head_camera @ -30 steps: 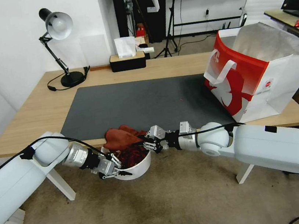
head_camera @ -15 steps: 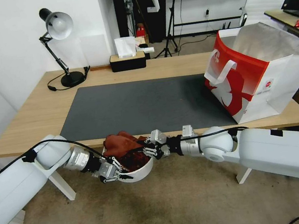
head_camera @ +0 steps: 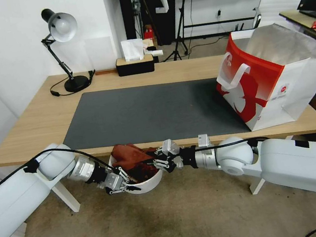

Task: Sweep shrimp from table into container with towel, then put container into takeout bag.

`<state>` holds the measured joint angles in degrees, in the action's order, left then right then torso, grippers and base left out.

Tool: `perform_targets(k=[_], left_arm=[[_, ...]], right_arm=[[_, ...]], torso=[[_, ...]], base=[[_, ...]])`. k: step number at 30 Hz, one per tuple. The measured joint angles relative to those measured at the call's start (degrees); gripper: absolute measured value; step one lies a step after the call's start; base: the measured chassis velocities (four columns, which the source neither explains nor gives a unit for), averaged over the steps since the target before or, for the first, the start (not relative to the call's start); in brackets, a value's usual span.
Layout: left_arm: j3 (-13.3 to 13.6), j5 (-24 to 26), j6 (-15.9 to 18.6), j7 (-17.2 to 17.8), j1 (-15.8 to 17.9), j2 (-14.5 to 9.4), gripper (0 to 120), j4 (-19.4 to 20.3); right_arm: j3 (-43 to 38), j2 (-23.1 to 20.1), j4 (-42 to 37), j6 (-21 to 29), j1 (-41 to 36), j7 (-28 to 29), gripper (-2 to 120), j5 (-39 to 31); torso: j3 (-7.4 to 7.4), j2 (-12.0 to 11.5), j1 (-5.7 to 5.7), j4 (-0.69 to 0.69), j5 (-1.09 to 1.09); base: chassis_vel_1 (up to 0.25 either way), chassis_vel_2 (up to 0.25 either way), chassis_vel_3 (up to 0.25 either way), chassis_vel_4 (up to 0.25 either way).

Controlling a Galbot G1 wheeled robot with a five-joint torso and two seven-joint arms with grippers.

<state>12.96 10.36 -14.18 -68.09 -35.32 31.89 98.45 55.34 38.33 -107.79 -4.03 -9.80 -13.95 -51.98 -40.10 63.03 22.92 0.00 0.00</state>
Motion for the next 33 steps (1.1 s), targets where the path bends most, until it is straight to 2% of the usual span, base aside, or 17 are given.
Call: perform_targets(k=[11,19,29,33], left_arm=[[-1.24,-0.86,-0.03,0.00,-1.97,0.24,0,0.04],[-2.14,-1.00,-0.36,-0.02,-3.14,0.25,0,0.16],[-3.14,-1.11,-0.50,-0.07,-4.32,0.05,0,0.59],[-3.78,-1.25,-0.54,-0.08,-5.25,-0.17,0,0.95]], right_arm=[[-2.09,-0.79,-1.41,0.05,-2.16,0.19,10,-2.33],[-5.70,0.24,-0.53,-0.39,-4.33,1.59,10,-3.22],[-13.66,1.97,0.49,-0.74,-5.40,4.62,10,-4.50],[-17.09,2.79,1.53,-0.36,-6.54,8.39,10,-2.97]], torso=[[0.00,0.00,0.00,0.00,0.00],[0.00,0.00,0.00,0.00,0.00],[0.00,0.00,0.00,0.00,0.00],[0.00,0.00,0.00,0.00,0.00]], base=[[0.000,0.000,0.000,0.000],[0.000,0.000,0.000,0.000],[0.000,0.000,0.000,0.000],[0.000,0.000,0.000,0.000]])
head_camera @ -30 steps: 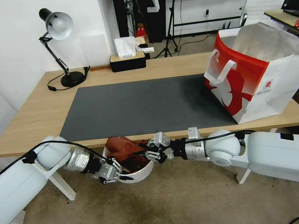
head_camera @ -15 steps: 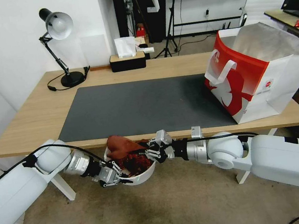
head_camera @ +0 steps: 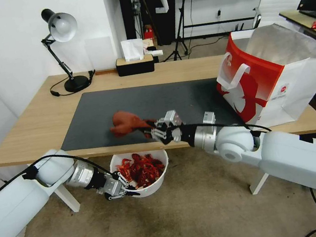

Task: Sweep shrimp from table into container with towel, then put container into takeout bag.

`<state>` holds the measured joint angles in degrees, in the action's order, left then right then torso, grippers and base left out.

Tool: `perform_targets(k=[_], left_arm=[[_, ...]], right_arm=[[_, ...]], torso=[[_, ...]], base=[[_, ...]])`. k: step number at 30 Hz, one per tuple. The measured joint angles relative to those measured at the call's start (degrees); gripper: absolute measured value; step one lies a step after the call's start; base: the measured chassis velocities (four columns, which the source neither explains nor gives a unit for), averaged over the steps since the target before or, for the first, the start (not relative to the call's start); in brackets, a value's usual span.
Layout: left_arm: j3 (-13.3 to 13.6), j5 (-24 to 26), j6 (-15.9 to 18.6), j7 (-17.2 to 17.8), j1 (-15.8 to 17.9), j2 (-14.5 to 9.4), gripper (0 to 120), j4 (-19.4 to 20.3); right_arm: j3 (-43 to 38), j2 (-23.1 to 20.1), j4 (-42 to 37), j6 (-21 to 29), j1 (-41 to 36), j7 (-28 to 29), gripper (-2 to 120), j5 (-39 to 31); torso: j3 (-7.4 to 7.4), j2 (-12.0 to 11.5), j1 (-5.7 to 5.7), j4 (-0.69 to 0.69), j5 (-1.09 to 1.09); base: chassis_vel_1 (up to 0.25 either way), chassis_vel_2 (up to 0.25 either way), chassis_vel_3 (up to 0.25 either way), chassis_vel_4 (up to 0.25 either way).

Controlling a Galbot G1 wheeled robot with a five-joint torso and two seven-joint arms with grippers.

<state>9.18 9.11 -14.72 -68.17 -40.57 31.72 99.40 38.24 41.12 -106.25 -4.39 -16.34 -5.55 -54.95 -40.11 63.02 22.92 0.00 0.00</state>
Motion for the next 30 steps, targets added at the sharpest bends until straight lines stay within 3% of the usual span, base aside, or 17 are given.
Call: perform_targets(k=[9,15,30], left_arm=[[-0.62,-0.25,-0.05,0.00,-1.05,-0.19,0,0.52],[-0.63,-0.41,-0.05,-0.01,-1.09,-0.10,0,0.58],[0.04,-0.79,0.18,0.00,-0.73,0.85,0,0.32]], right_arm=[[-6.23,0.62,0.55,6.16,-3.93,10.43,10,8.52],[-11.38,-0.81,0.38,14.20,-9.21,18.53,10,20.35],[-15.02,-1.12,5.33,18.60,-14.64,25.86,10,30.07]], torso=[[0.00,0.00,0.00,0.00,0.00],[0.00,0.00,0.00,0.01,-0.01],[0.00,0.00,0.00,0.00,0.00]], base=[[0.000,0.000,0.000,0.000],[0.000,0.000,0.000,0.000],[0.000,0.000,0.000,0.000]])
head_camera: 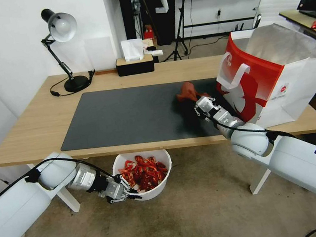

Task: Sweep shrimp from table into container with towel, then put container into takeout bag.

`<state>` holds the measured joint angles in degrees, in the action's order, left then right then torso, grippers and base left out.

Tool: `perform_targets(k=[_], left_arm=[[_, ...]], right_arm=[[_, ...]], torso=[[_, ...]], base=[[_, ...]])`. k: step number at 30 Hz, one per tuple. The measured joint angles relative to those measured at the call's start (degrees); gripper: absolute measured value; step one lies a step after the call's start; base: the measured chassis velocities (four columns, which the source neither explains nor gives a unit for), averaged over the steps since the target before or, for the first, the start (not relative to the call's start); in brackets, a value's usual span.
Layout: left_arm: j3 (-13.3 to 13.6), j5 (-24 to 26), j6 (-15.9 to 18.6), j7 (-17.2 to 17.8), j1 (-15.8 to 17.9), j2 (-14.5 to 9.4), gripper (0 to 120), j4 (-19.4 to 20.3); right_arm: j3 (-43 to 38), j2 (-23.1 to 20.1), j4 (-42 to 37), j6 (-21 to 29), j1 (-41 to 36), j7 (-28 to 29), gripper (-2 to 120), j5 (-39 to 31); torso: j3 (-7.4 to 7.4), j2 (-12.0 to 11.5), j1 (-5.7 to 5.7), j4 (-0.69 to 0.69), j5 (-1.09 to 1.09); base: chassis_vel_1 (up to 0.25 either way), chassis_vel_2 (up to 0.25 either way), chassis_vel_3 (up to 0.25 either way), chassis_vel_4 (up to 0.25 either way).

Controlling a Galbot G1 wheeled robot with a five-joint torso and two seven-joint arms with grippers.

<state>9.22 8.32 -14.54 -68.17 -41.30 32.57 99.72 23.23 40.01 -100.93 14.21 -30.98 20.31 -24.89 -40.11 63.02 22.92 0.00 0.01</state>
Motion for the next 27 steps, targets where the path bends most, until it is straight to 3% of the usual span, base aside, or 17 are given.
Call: perform_targets(k=[10,27], left_arm=[[0.11,0.04,0.08,0.02,0.23,-0.27,0,0.10],[0.07,0.14,0.16,0.03,0.33,-0.30,0,0.29]], right_arm=[[1.12,0.63,1.56,1.16,-2.24,1.19,12,-0.28],[-3.38,-1.21,-2.66,1.54,-7.91,1.87,73,-0.55]], torso=[[0.00,0.00,0.00,0.00,-0.01],[0.00,0.00,0.00,0.00,-0.01]], base=[[0.000,0.000,0.000,0.000],[0.000,0.000,0.000,0.000]])
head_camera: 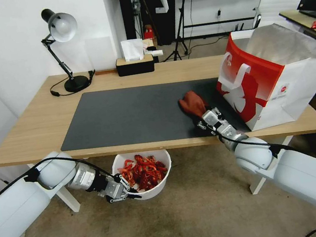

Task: Sweep shrimp from table into container with towel, then put container into takeout bag.

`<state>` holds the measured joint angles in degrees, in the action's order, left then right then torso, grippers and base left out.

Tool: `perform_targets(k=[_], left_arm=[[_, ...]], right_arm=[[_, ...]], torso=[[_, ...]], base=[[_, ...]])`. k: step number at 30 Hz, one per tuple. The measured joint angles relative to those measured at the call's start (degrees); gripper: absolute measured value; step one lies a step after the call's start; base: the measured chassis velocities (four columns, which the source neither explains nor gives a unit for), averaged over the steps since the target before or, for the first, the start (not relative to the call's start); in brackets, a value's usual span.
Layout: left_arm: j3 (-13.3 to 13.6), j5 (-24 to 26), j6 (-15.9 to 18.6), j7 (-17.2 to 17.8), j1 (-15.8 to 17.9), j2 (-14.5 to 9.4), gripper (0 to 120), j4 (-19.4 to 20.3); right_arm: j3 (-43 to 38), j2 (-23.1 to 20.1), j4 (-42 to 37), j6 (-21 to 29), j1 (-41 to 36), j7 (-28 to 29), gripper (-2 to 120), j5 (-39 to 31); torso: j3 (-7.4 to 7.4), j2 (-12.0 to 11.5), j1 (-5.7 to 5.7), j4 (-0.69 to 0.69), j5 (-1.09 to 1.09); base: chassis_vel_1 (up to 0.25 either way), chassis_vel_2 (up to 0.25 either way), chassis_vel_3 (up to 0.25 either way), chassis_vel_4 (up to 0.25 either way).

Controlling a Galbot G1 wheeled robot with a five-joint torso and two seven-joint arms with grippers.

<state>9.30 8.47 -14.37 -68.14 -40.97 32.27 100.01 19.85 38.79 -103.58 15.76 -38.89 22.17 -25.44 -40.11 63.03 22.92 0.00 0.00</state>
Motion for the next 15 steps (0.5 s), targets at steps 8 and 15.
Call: perform_targets(k=[8,15], left_arm=[[0.05,0.00,0.05,0.00,0.03,-0.01,0,0.06],[-0.05,0.00,0.05,0.00,-0.16,-0.01,0,0.12]], right_arm=[[-4.12,0.12,-2.73,-1.18,-3.36,1.57,99,-0.80],[-10.75,0.28,-7.47,-3.85,-9.14,1.93,100,-2.72]], torso=[[0.00,0.00,0.00,0.00,0.00],[0.00,0.00,0.00,-0.01,0.01]], base=[[0.000,0.000,0.000,0.000],[0.000,0.000,0.000,0.000]])
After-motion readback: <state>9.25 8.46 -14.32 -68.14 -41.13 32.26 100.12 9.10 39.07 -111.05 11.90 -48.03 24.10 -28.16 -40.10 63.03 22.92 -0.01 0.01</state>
